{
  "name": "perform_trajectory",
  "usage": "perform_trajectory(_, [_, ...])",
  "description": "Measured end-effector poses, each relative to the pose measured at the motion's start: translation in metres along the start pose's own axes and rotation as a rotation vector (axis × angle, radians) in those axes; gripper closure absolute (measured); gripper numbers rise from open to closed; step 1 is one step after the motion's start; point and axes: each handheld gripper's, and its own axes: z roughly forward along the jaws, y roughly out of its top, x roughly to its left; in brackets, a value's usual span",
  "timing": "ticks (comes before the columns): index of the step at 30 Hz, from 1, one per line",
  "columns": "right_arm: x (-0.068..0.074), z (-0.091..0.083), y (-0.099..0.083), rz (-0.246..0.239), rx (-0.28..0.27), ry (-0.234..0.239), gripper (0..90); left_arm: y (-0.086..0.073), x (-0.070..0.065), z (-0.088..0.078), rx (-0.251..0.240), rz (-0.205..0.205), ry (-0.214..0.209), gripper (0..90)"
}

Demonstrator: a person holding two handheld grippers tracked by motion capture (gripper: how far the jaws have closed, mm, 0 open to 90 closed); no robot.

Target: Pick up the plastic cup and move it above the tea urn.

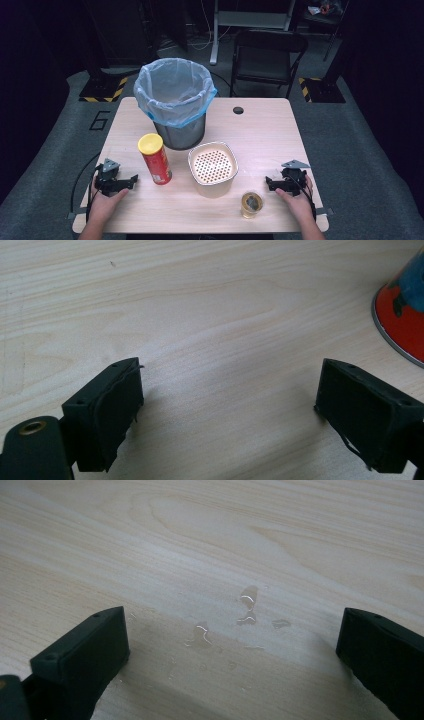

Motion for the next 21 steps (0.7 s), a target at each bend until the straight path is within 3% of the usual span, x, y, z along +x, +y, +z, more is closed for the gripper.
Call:
perform_trajectory(6, [-0.001,-0.001,-0.001,-0.008,-0.001,0.004,1.8,-0.001,-0.002,0.000,-0.004,-0.011,0.006,11.5])
perform_trajectory(12, [-0.002,-0.006,-0.004,0.022,-0.038,-0.020,14.1,-0.001,-0.002,0.001,-0.008,-0.015,0.013,11.6])
perform_trajectory(17, [-0.002,-0.007,-0.004,0.015,-0.037,-0.016,16.9,-0.001,-0.002,0.000,-0.006,-0.017,0.013,11.5])
perform_trajectory(21, [-0.001,-0.010,-0.004,0.018,-0.037,-0.017,31.0,-0.001,-0.003,0.000,-0.006,-0.018,0.013,11.5])
